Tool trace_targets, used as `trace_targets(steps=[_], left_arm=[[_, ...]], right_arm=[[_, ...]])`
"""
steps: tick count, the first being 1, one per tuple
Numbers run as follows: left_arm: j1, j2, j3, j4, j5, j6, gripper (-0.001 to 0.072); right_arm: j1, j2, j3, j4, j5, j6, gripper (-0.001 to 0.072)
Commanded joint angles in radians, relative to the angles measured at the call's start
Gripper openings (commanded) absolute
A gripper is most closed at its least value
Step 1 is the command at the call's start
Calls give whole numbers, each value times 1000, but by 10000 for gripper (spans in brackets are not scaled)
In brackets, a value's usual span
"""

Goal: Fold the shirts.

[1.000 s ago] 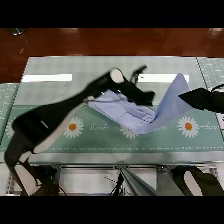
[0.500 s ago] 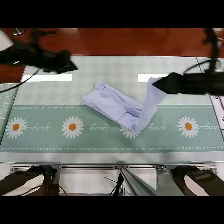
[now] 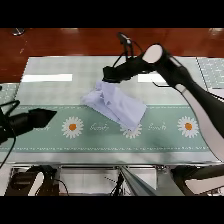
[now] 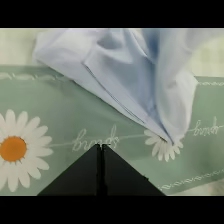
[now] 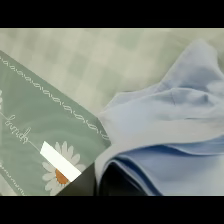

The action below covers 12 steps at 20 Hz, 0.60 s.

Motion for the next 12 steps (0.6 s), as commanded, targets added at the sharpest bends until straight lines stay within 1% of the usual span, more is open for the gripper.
trace_targets(steps=[1,2,3,4,5,6,8,10,11,12], left_arm=[[7,98,-146,-70,6,-24,19],[7,95,-161,-75,14,-24,19],[7,93,-174,-77,32,-24,19],[7,91,-183,-78,55,-24,19],[7,91,-186,-86,76,-24,19],[7,91,-186,-97,97,-24,19],[7,91,-186,-113,123,-24,19],[7,91,-186,-122,128,-24,19],[7,91,-186,-122,127,-24,19],[7,91,-186,-122,127,-24,19]], right_arm=[[24,-181,145,65,-3,33,26],[24,-200,155,96,1,36,27],[24,-214,155,151,10,32,176],[23,-224,155,216,41,8,570],[18,-223,155,278,96,-64,618],[-2,-209,155,293,153,-69,617],[-75,-158,155,269,276,-69,617],[-192,-59,155,179,404,-62,617],[-247,3,155,97,454,-57,617],[-301,78,148,-21,494,-51,617]])
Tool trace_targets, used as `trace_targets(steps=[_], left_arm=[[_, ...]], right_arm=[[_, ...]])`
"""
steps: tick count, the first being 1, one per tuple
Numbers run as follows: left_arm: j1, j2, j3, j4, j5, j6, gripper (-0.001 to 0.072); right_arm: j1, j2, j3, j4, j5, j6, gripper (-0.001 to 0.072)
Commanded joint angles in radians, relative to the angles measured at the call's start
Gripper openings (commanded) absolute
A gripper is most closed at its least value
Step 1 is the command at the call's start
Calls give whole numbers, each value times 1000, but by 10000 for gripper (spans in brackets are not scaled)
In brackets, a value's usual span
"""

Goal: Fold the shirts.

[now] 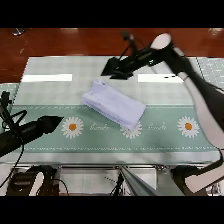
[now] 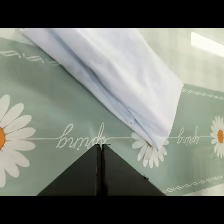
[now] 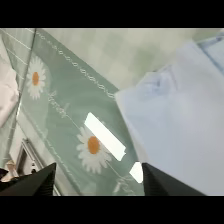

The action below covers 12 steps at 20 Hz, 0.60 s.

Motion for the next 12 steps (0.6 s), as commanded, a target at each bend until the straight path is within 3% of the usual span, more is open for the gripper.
trace_targets(steps=[1,4,6,9,12], left_arm=[[1,2,-5,-11,16,-1,19],[1,2,-5,-19,15,-1,19],[1,2,-5,-18,15,0,19],[1,2,-5,-18,16,0,19],[1,2,-5,-18,19,-1,19]], right_arm=[[-175,212,-31,-302,184,12,617],[-290,531,-336,-603,68,47,617],[-338,773,-666,-678,-69,74,617],[-419,1062,-1129,-595,-235,198,617],[-458,1155,-1413,-302,-319,216,617]])
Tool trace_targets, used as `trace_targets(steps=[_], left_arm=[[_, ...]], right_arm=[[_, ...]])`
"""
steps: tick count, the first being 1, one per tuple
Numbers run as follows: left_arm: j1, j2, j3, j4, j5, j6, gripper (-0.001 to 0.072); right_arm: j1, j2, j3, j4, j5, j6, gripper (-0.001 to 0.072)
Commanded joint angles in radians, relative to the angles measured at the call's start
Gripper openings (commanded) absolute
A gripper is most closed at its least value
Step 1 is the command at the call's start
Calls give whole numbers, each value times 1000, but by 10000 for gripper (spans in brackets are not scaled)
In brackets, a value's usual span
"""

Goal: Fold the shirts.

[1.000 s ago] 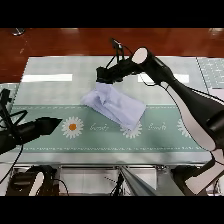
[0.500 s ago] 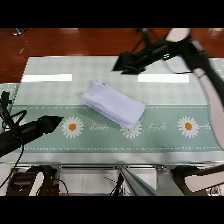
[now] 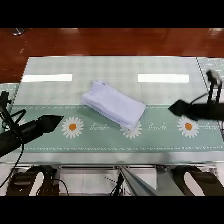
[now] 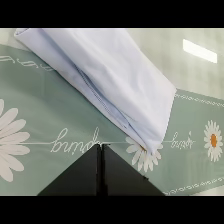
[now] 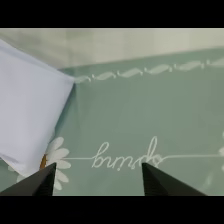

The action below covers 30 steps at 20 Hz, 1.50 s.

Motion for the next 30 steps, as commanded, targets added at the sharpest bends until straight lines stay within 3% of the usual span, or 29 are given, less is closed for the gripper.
trace_targets(steps=[1,9,13,18,19,23,26,30], left_arm=[[1,1,0,0,2,0,18],[1,1,-1,1,2,2,19],[1,1,-1,1,2,2,18],[1,1,-1,2,2,5,18],[1,1,-1,2,2,5,19],[1,1,-1,5,2,5,19],[1,1,-1,5,2,5,19],[1,1,-1,5,2,5,19]], right_arm=[[-50,138,-343,274,-145,21,617],[-26,-250,-346,732,-180,-293,617],[108,-480,-200,763,-199,-351,617],[225,-706,-14,749,-177,-350,615],[245,-734,21,749,-166,-351,562],[268,-776,174,747,-134,-408,26],[268,-776,361,651,-42,-402,24],[267,-776,713,460,66,-278,24]])
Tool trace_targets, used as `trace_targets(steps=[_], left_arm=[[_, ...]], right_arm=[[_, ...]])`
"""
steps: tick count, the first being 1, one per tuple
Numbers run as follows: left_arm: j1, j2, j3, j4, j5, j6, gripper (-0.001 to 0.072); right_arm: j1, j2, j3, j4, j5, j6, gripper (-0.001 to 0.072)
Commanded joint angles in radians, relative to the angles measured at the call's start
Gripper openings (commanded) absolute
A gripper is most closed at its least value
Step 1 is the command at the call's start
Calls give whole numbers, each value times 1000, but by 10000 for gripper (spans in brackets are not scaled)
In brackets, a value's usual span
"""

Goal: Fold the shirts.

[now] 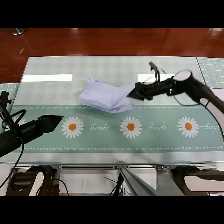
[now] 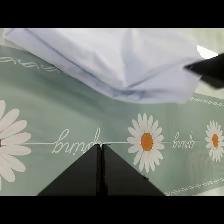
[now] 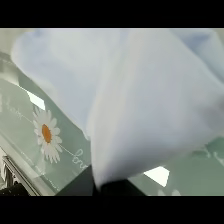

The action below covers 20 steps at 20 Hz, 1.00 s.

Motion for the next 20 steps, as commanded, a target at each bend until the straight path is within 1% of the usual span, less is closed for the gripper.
trace_targets(steps=[1,4,5,7,9,13,17,20], left_arm=[[1,1,0,0,0,0,19],[1,1,0,0,0,0,19],[1,1,0,0,0,0,19],[1,1,0,0,0,0,19],[1,1,0,0,-2,0,19],[1,1,0,0,-4,0,19],[1,1,0,0,-12,0,19],[1,1,0,0,-11,11,19]], right_arm=[[2,-5,306,-173,93,107,24],[2,-5,541,-221,119,164,24],[-2,-5,609,-269,127,192,24],[-26,-5,711,-351,159,241,24],[-80,-5,782,-380,224,264,24],[-245,-1,868,-383,370,312,24],[-447,19,868,-375,521,365,24],[-578,50,865,-375,597,382,24]])
